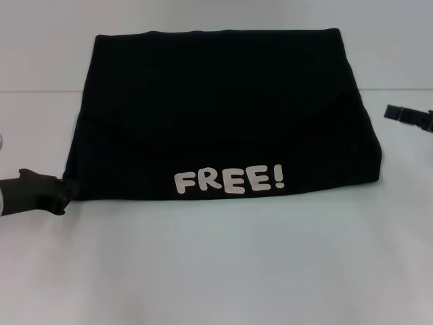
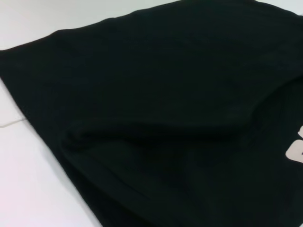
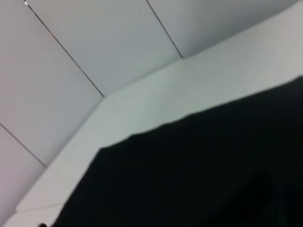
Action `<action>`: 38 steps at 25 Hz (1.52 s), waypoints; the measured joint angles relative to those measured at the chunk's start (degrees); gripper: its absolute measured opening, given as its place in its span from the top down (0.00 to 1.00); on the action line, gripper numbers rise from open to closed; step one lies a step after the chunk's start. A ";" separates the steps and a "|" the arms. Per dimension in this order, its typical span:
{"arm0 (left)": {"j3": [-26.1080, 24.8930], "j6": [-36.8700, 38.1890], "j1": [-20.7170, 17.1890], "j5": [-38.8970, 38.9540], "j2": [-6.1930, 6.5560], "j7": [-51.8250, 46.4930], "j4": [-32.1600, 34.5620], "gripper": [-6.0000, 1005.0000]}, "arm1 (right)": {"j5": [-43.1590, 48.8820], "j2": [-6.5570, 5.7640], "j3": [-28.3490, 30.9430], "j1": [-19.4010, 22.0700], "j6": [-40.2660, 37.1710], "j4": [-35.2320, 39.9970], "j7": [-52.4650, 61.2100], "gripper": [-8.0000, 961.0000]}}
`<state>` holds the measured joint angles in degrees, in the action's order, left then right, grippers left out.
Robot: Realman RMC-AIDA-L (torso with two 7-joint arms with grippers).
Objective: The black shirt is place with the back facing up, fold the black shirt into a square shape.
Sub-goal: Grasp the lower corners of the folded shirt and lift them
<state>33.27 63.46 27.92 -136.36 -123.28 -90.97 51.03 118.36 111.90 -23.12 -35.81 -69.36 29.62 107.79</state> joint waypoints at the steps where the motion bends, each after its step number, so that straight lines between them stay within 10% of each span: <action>1: -0.03 0.01 0.00 -0.06 0.02 -0.01 0.07 0.97 | 0.45 -0.27 -0.04 0.17 0.00 -0.04 0.58 0.39; 11: 0.33 0.26 -0.05 -0.09 0.06 -0.05 0.47 0.97 | 7.37 -1.45 -0.89 0.67 1.68 -0.08 5.03 0.41; 24: 0.29 0.27 0.02 -0.05 0.06 0.19 0.47 0.97 | 10.19 2.82 -9.28 -3.07 15.49 -1.42 7.20 0.44; 38: 0.23 0.14 0.45 -0.05 0.14 0.10 0.24 0.97 | 10.23 4.06 -12.61 -5.03 18.41 -3.82 7.22 0.47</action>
<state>33.49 63.60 28.37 -136.40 -123.14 -90.86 51.27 128.59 115.96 -35.73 -40.85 -50.95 25.80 115.01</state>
